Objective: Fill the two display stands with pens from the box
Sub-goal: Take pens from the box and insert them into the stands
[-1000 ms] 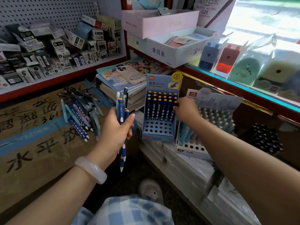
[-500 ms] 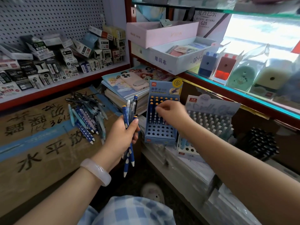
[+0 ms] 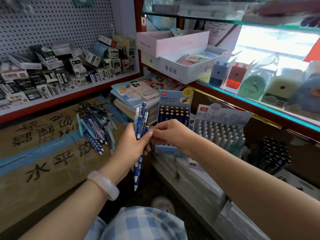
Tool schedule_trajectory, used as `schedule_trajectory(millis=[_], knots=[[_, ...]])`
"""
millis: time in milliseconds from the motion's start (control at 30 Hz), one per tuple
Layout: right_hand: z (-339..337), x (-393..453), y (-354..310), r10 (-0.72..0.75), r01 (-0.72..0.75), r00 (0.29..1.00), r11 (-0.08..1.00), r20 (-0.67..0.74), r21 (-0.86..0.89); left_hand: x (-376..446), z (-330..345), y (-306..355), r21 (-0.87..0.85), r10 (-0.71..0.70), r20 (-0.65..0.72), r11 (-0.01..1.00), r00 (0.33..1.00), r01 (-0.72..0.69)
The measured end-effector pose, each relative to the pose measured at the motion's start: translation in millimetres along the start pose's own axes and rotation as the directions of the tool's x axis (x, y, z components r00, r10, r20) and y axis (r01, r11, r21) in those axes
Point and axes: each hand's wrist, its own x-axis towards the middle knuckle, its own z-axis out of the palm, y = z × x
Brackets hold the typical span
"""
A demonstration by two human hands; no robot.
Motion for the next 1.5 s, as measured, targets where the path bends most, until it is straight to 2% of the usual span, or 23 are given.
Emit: schedule_trajectory(millis=[167,233,300,367,433,500,567,633,700,767,933,1100,1267,1367,1500], knots=[[-3,0,7,-0.009,0.009,1.000,1.000,0.013,-0.009,1,0,-2,-0.011,-0.044,0.087,0.999,0.995,0.045],[-3,2,10,0.014,-0.013,1.000,1.000,0.017,-0.028,2,1,-5,0.018,-0.055,0.117,0.998,0.992,0.054],[-5,4,13,0.056,-0.056,0.998,0.998,-0.002,0.023,3,2,-6,0.023,-0.072,0.139,0.997,0.988,0.069],[-12,6,15,0.109,-0.092,0.991,0.976,-0.080,0.196,5,3,-8,-0.061,-0.122,0.123,0.990,0.985,0.131],[-26,10,12,0.167,-0.068,0.963,0.910,-0.211,0.409,8,0,-11,-0.145,-0.187,0.073,0.970,0.980,0.196],[-41,16,10,0.176,0.013,0.912,0.891,-0.370,0.455,11,-3,-17,-0.197,-0.244,0.008,0.950,0.970,0.241],[-52,27,12,0.096,0.088,0.851,0.944,-0.516,0.319,15,-5,-21,-0.227,-0.273,-0.045,0.939,0.961,0.256],[-55,37,19,-0.068,0.123,0.789,0.991,-0.611,0.049,16,-5,-23,-0.231,-0.274,-0.068,0.940,0.959,0.252],[-52,45,28,-0.220,0.135,0.773,0.974,-0.595,-0.184,18,-3,-23,-0.231,-0.265,-0.065,0.942,0.962,0.244],[-46,52,34,-0.296,0.148,0.791,0.942,-0.535,-0.302,19,-2,-23,-0.222,-0.254,-0.050,0.946,0.966,0.237],[-34,66,46,-0.348,0.162,0.814,0.905,-0.465,-0.394,23,-3,-25,-0.197,-0.229,-0.025,0.956,0.973,0.219],[-25,71,49,-0.319,0.157,0.860,0.908,-0.399,-0.388,24,-6,-28,-0.204,-0.235,-0.021,0.952,0.972,0.226],[-27,77,40,-0.326,0.153,0.894,0.868,-0.309,-0.473,24,-5,-30,-0.214,-0.245,-0.025,0.948,0.969,0.235],[-29,82,33,-0.374,0.159,0.888,0.797,-0.269,-0.582,24,-4,-28,-0.217,-0.232,-0.023,0.951,0.972,0.222],[-24,84,32,-0.388,0.112,0.869,0.759,-0.308,-0.641,23,-5,-27,-0.227,-0.226,-0.028,0.950,0.974,0.214]])
